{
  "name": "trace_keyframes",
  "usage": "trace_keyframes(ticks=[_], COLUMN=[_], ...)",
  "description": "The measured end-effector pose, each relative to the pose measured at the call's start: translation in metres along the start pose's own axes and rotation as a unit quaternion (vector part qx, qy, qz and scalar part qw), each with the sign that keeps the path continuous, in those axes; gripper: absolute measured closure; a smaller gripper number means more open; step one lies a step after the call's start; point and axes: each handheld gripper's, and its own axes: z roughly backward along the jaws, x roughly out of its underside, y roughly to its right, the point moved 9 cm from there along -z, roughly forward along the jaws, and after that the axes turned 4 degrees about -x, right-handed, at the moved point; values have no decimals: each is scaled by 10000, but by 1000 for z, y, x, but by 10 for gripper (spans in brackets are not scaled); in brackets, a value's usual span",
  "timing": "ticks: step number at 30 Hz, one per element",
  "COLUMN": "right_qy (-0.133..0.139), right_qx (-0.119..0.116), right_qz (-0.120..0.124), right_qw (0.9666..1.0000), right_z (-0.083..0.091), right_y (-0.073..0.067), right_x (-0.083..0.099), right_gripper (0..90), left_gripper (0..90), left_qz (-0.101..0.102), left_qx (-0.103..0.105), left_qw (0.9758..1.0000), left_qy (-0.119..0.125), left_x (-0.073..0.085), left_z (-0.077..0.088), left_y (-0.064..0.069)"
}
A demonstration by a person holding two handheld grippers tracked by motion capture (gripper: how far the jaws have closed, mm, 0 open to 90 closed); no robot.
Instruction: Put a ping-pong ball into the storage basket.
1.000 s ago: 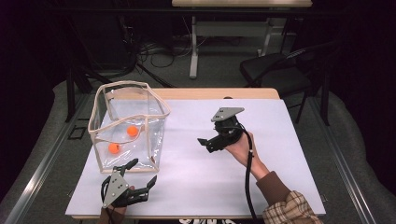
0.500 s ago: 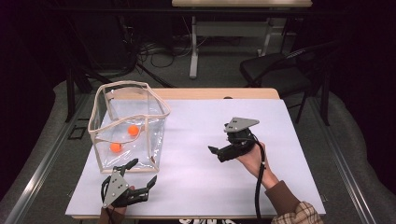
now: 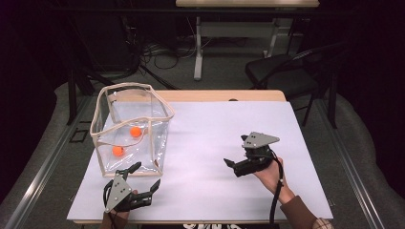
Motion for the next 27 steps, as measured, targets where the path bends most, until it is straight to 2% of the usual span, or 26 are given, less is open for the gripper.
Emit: trace_keyframes(ticks=[16,22,23,27], right_qy=[103,95,103,158], right_qx=[154,153,217,283], right_qz=[15,27,3,15], right_qw=[9998,9998,9997,9995], right_z=[18,19,24,29], right_y=[-10,-10,-12,-14], right_x=[34,35,49,57], right_gripper=[16,16,15,16], left_gripper=[156,156,156,156], left_qz=[-8,4,-1,-1], left_qx=[-7,-13,-12,-12], left_qw=[10000,10000,10000,10000], left_qy=[2,6,0,-2], left_x=[0,0,0,0], left_z=[0,0,0,0], left_y=[0,0,0,0])
